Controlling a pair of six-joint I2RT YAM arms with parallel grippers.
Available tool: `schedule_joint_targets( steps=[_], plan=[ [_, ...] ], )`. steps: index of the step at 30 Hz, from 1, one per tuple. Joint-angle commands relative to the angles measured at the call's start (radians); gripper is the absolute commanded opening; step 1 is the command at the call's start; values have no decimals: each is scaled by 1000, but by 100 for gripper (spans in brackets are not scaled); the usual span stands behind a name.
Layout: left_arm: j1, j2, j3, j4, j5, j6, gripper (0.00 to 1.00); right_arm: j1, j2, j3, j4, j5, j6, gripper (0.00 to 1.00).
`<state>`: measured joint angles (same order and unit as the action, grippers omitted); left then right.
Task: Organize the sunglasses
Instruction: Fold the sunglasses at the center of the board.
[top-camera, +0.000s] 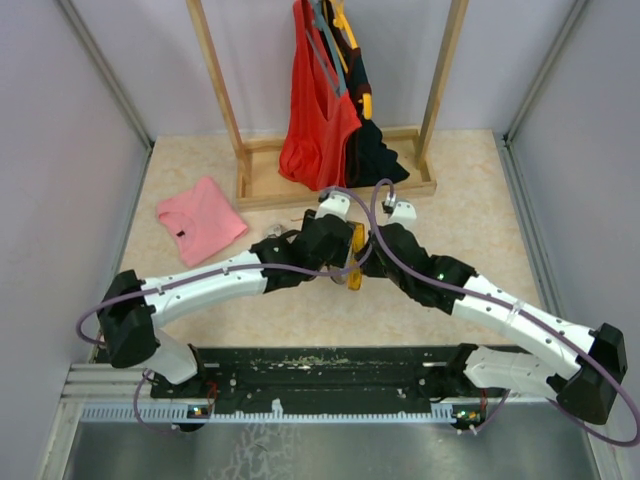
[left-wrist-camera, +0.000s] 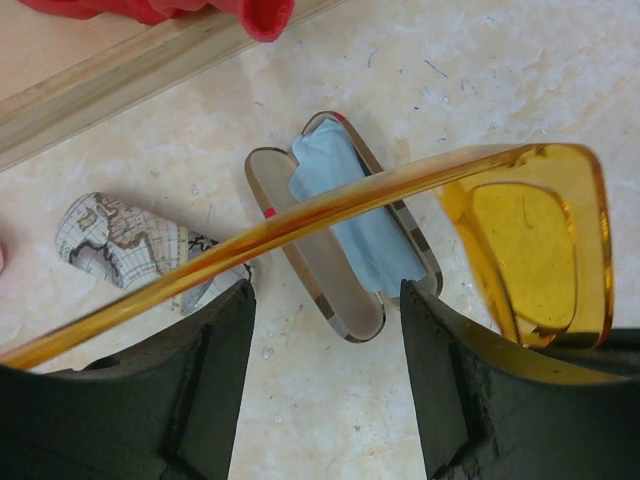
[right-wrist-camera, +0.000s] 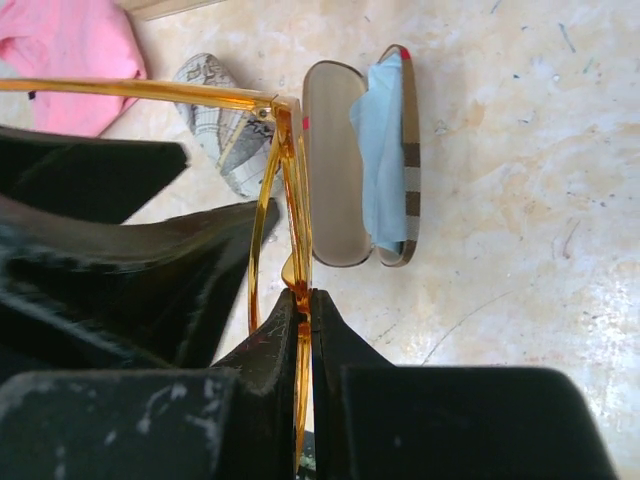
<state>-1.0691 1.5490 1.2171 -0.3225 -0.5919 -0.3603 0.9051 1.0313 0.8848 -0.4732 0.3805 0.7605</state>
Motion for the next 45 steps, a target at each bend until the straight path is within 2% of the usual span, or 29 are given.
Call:
schedule_joint_targets(
  steps=[1, 5, 8, 13, 18, 21, 27, 33, 38, 45],
  plan=[
    [4, -125, -21, -70, -51, -56, 65, -8, -24, 41, -15, 71, -9, 0],
    [5, -338, -125, -39, -76, -99, 65, -21, -29, 33, -46, 108, -49, 0],
    [7, -420, -110, -88, -115, -102, 67, -21, -50, 8, -12, 92, -145, 0],
    [54, -387, 27, -239, -164, -80, 68, -16, -109, -34, 61, -14, -384, 0],
    [210, -307, 120, -289, -42, -73, 67, 18, -163, -53, 108, -54, -495, 0],
    [237, -251, 173, -297, -12, -55, 67, 26, -159, -55, 136, -94, -543, 0],
    [237, -166, 215, -300, 49, -52, 66, 45, -134, -47, 209, -59, -547, 0],
    [223, -201, 109, -249, 128, -92, 65, 45, -92, -13, 223, 41, -494, 0],
    [175, -202, 72, -244, 136, -124, 65, 46, -31, 29, 212, 40, -486, 0],
    [122, -198, 15, -226, 146, -175, 64, 45, -47, 29, 229, 64, -449, 0]
  ],
)
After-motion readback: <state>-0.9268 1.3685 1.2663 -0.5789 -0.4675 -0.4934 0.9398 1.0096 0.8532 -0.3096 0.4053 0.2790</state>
